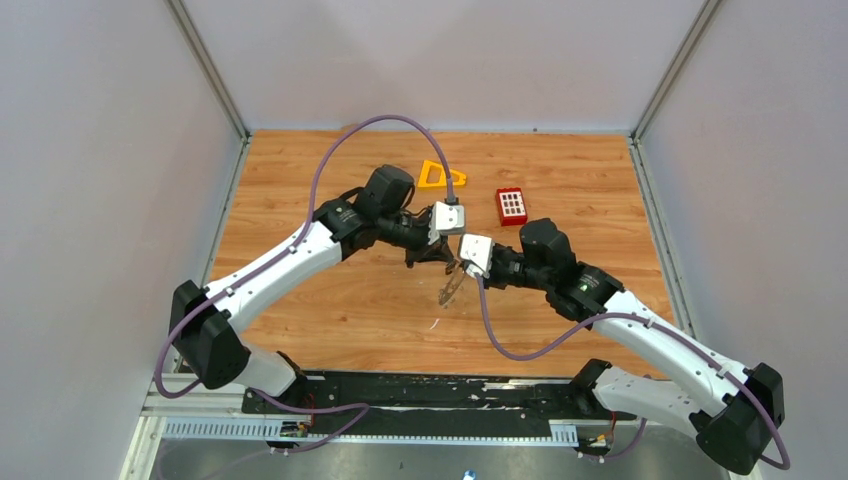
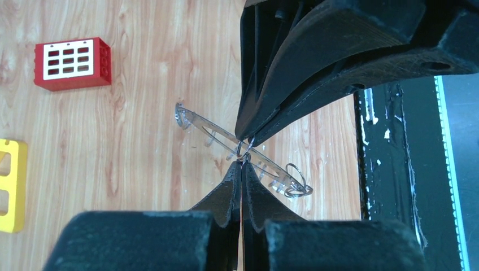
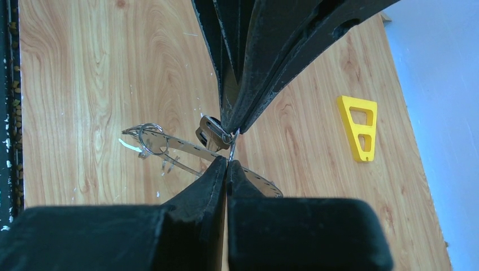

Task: Put the keys on the keyring

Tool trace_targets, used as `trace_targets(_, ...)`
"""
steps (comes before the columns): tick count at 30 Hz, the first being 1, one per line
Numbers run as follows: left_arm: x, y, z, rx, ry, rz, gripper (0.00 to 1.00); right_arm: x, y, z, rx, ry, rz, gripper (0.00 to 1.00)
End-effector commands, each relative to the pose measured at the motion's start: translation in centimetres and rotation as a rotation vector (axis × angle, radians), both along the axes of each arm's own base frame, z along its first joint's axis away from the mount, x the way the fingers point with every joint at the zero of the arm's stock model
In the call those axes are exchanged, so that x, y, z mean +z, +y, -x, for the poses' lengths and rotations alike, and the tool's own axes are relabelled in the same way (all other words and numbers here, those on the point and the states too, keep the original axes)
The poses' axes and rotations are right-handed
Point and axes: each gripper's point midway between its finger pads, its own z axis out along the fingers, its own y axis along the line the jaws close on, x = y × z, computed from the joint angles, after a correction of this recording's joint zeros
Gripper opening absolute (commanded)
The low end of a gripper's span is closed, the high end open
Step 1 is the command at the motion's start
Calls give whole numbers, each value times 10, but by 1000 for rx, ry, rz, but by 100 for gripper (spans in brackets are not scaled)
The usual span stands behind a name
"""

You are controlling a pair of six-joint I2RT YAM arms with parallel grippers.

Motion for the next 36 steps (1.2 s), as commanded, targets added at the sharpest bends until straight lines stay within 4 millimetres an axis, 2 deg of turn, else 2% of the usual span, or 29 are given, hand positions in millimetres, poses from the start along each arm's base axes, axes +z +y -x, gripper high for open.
trace_targets(1,-6,2,-21,102,-28,-42,0,26,7,2,14,-14,-60,0)
trace_targets(17,-17,-2,-19,79,13,-59,0,30,4,8,35,-36,-81,0)
trace_targets(28,-9,-6,-13,56,23,-5,0,32,0,10,37,-48,-97,0)
trace_targets(36,6,-7,-10,32,82,98,0,40,-2,8,25,-49,-122,0)
